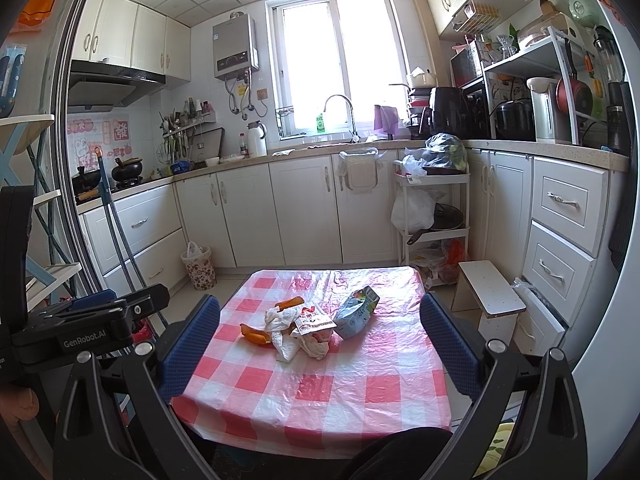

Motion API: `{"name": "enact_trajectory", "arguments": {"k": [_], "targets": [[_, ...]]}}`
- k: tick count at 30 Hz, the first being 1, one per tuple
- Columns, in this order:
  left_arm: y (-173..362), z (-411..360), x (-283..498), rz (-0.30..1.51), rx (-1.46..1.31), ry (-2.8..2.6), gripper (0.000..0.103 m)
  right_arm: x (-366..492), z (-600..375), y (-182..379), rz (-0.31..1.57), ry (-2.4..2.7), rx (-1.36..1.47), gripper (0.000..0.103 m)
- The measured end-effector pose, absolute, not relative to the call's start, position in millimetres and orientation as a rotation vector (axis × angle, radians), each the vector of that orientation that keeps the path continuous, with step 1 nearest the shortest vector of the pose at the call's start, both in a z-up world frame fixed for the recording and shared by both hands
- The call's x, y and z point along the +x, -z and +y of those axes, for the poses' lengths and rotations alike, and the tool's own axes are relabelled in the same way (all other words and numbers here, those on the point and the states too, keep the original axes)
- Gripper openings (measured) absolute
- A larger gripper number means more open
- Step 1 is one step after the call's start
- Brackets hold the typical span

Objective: Collect trash

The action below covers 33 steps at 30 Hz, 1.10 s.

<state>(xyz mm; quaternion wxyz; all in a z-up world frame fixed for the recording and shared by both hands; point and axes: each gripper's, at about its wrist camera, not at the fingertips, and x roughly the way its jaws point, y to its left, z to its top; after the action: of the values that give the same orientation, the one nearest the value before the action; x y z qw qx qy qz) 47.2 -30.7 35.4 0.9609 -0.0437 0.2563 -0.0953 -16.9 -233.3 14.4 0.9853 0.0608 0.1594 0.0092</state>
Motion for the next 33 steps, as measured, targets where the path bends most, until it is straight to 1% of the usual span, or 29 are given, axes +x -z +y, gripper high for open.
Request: {"name": "enact_trajectory", "arguments": {"k": [33], "targets": [[-36.0,-29.4,47.6,0.517,-0.094,0.193,0.096,-16.4,-227.7,-14.1,0.32,-0.023,0.124,0.096]]}}
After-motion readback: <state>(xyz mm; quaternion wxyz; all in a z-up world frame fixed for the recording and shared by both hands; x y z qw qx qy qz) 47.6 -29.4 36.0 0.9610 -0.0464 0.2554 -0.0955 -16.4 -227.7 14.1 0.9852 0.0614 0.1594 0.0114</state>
